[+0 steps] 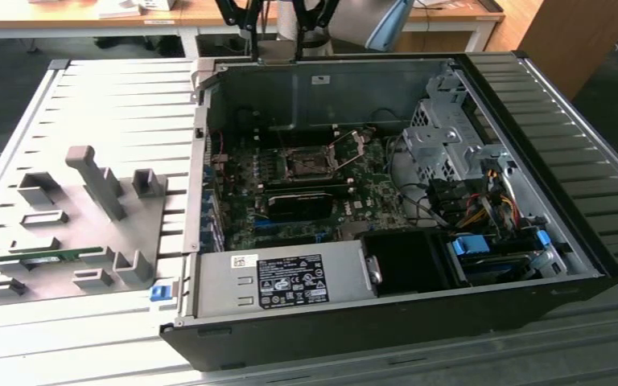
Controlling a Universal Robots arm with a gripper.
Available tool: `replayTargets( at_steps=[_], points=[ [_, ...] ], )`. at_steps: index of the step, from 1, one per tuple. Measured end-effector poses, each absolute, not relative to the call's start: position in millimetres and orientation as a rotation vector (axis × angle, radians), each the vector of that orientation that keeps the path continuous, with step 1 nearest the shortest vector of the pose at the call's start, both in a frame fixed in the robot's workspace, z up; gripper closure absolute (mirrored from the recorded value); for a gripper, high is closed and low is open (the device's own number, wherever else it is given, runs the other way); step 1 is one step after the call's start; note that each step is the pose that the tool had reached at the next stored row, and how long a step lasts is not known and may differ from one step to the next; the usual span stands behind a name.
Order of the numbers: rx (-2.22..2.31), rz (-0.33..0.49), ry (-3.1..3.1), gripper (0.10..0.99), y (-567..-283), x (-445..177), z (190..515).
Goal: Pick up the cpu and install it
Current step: 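Pick up the cpu and move it towards the insertion slot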
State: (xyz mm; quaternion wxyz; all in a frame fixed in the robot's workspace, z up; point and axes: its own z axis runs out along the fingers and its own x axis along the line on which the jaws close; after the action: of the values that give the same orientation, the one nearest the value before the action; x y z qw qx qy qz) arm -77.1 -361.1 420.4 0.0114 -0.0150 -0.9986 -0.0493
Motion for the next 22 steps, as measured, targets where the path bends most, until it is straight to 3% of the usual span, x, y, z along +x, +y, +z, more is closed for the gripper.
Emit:
replayTargets(
  at_steps=[22],
  points=[
    [-0.047, -0.151, -3.115, 0.545, -360.3, -42.7, 417.1]
  ],
)
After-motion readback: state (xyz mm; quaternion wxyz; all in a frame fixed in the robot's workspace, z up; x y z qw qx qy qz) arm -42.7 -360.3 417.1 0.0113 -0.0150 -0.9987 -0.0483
